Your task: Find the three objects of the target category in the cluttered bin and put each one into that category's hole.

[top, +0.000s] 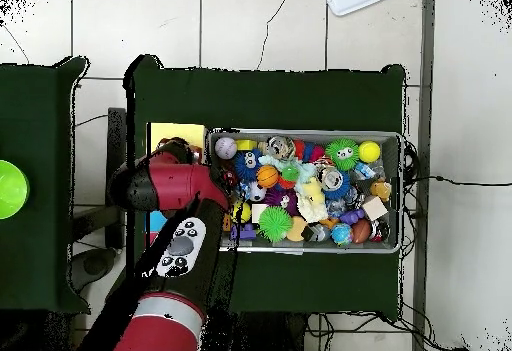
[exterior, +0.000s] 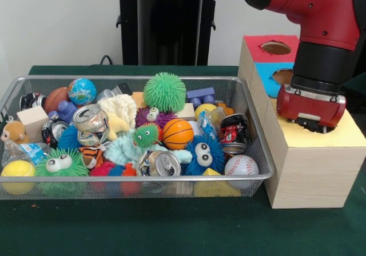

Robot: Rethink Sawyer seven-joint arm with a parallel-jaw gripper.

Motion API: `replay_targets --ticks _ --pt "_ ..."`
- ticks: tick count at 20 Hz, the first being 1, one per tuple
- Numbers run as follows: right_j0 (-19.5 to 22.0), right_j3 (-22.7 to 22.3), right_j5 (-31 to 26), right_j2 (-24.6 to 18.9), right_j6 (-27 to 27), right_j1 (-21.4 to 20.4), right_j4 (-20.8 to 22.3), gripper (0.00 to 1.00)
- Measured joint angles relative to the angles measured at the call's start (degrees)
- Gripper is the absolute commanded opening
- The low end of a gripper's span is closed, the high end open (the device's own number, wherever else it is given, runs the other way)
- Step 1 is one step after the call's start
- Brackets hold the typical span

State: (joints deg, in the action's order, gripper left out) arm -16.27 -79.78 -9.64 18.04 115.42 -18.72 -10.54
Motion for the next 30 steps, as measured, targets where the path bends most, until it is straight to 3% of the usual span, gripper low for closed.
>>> replay_targets --ticks 10,20,30 --pt "0.3 -0.7 -1.5 -0.5 0.0 -0.9 0.0 0.0" --pt "1.2 -3.3 -7.3 -2.2 0.0 -5.4 0.0 0.0" --pt "1.2 -3.9 -9.8 -2.2 0.0 -7.6 0.0 0.0"
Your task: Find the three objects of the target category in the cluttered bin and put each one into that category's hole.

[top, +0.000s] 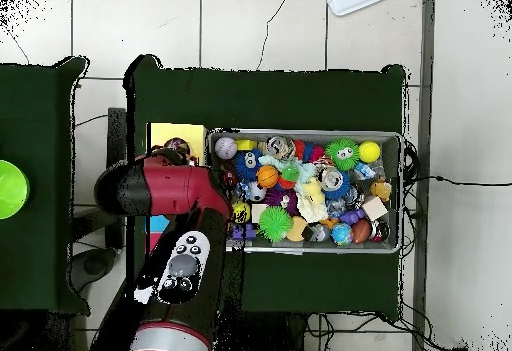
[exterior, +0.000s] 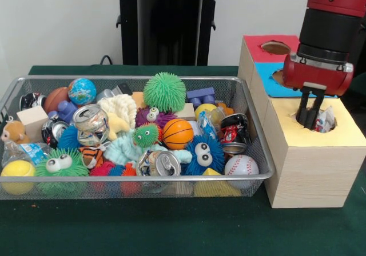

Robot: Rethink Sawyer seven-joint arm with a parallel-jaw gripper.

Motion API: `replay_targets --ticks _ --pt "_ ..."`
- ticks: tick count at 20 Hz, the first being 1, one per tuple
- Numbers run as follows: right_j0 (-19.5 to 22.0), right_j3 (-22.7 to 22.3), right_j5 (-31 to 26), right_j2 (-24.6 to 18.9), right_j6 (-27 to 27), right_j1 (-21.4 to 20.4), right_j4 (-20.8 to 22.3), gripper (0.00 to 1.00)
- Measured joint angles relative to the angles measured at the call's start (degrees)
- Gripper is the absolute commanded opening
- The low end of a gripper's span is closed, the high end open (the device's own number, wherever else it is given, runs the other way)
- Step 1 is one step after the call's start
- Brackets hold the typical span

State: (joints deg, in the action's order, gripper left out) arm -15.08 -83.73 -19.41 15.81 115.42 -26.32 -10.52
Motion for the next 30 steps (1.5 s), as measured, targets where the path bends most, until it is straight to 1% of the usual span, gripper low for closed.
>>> replay_targets --ticks 11,18,22,25,30 --pt "0.0 -0.1 -0.7 0.0 0.0 -0.3 0.0 0.0" --pt "0.0 -0.1 -3.0 -0.3 0.0 -1.0 0.0 0.0" --pt "0.0 -0.3 -4.9 -0.4 0.0 -2.1 0.0 0.0" --pt "0.4 -0.7 -6.2 -0.5 0.0 -3.7 0.0 0.0" --pt "0.7 -0.8 -6.3 -0.6 0.0 -4.6 0.0 0.0"
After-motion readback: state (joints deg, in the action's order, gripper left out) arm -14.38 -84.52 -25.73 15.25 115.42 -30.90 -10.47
